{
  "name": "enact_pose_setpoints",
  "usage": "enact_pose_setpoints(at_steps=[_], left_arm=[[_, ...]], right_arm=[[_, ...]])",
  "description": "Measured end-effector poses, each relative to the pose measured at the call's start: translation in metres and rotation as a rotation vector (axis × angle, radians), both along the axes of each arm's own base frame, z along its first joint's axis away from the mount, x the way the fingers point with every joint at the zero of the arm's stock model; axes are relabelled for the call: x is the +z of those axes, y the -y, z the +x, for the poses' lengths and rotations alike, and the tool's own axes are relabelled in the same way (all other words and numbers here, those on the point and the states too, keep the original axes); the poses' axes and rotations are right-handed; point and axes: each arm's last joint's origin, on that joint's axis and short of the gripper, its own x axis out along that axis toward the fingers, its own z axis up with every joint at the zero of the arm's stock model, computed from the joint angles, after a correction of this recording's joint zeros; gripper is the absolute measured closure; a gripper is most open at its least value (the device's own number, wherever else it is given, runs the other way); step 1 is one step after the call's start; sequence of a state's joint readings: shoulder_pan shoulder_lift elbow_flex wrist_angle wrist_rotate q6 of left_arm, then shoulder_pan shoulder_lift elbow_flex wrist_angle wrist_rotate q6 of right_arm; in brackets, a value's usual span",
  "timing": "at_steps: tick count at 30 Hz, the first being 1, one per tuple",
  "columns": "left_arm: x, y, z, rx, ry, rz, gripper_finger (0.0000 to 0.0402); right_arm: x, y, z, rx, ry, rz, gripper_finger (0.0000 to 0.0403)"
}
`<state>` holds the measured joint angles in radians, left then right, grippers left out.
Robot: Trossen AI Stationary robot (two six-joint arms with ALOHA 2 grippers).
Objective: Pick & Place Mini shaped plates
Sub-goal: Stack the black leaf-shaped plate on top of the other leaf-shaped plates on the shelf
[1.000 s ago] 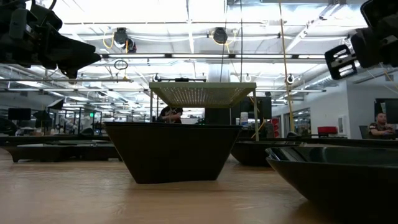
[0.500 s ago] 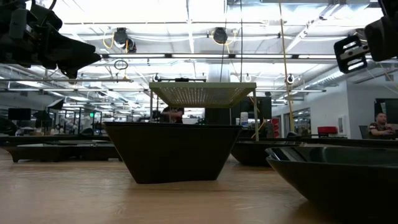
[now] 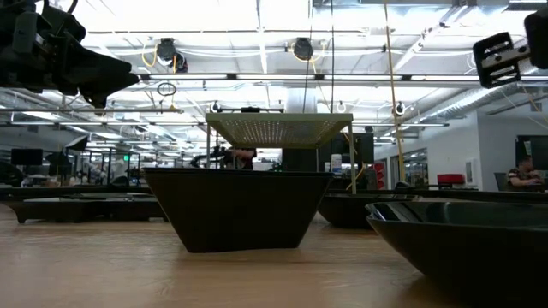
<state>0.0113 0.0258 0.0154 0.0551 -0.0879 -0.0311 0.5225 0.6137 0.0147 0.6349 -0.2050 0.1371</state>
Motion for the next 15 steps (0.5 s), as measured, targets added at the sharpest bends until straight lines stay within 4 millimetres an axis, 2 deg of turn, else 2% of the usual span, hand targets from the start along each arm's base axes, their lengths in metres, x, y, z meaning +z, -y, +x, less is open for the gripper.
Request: enact_pose_setpoints(at_steps=[10, 15], left_arm=[[0.0, 0.0, 0.0, 0.0, 0.0, 0.0, 0.0227], [0.0, 0.0, 0.0, 0.0, 0.0, 0.0, 0.0227]], right_arm=[[-0.001, -0.01, 0.0, 0.058, 0.045, -0.026, 0.0331], [0.001, -0.015, 0.003, -0.023, 0.064, 0.01, 0.0331]])
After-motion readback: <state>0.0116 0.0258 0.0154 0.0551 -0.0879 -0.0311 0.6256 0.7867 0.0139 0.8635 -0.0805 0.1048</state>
